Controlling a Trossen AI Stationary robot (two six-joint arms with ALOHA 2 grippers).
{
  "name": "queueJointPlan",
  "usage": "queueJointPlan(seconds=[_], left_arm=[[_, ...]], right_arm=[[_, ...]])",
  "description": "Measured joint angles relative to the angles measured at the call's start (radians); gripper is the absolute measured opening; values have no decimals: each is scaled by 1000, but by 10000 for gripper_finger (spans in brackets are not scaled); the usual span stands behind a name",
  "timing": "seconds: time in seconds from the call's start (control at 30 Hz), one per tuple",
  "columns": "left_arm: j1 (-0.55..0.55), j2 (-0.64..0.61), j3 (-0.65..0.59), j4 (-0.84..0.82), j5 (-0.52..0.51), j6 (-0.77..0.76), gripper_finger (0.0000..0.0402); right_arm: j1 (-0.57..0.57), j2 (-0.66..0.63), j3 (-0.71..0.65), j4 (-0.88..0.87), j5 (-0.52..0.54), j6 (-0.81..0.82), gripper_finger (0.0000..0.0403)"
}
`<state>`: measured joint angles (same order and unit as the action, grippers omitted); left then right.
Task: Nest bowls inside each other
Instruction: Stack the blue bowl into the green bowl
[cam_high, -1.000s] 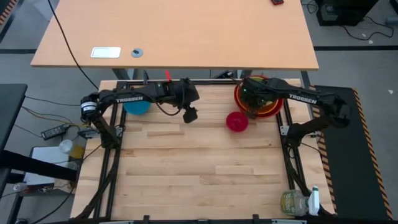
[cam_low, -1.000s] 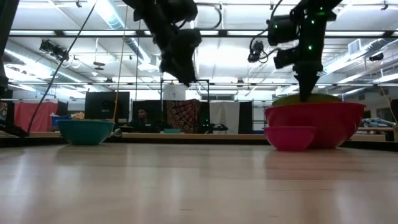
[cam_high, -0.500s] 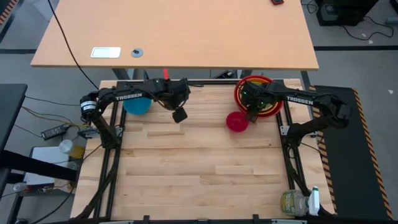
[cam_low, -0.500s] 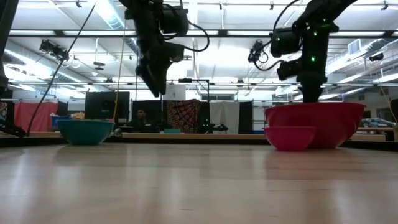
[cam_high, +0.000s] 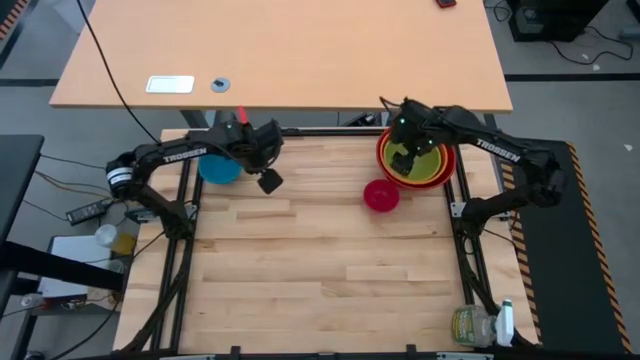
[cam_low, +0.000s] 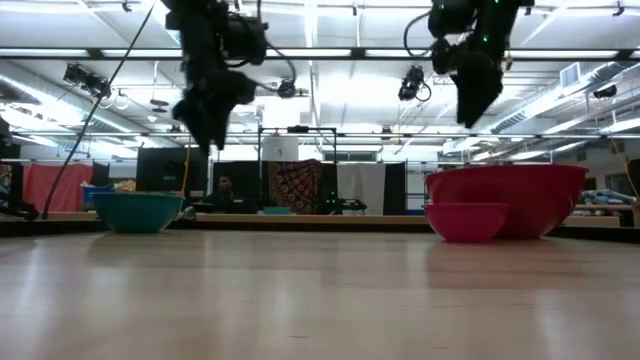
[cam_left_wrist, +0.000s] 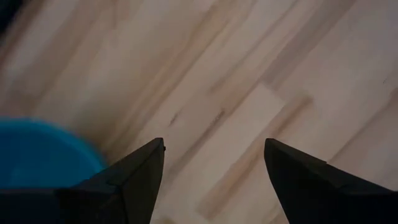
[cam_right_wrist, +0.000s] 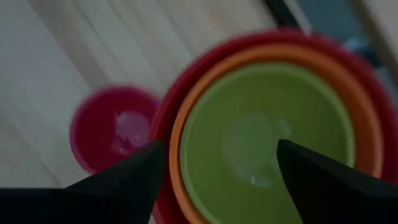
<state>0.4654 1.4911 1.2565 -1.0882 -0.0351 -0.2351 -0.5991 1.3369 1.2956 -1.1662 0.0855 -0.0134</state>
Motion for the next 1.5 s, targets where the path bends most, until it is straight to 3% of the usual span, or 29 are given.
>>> queueJointPlan(seconds=[0.17, 0.37, 0.5, 0.77, 1.07, 1.27, 1.5], left_arm=[[39, -28, -102, -15, -14, -57, 279], [60, -3, -168, -39, -207, -68, 279], [77, -1, -227, 19, -216, -53, 272], [156, 1, -360, 78, -221, 17, 191], [141, 1, -357, 116, -223, 190, 20], [81, 1, -299, 121, -204, 315, 14], [-75, 1, -186, 214, -175, 598, 10]], right_arm=[[11, -6, 25, 96, 7, -2, 330], [33, 4, 25, 177, 7, -13, 322], [48, 4, 25, 219, 7, -14, 317], [105, 4, 25, 272, 8, -13, 307], [162, 4, 25, 292, 3, -39, 288], [176, 4, 25, 291, 0, -46, 277], [160, 32, 25, 356, -47, 172, 263]])
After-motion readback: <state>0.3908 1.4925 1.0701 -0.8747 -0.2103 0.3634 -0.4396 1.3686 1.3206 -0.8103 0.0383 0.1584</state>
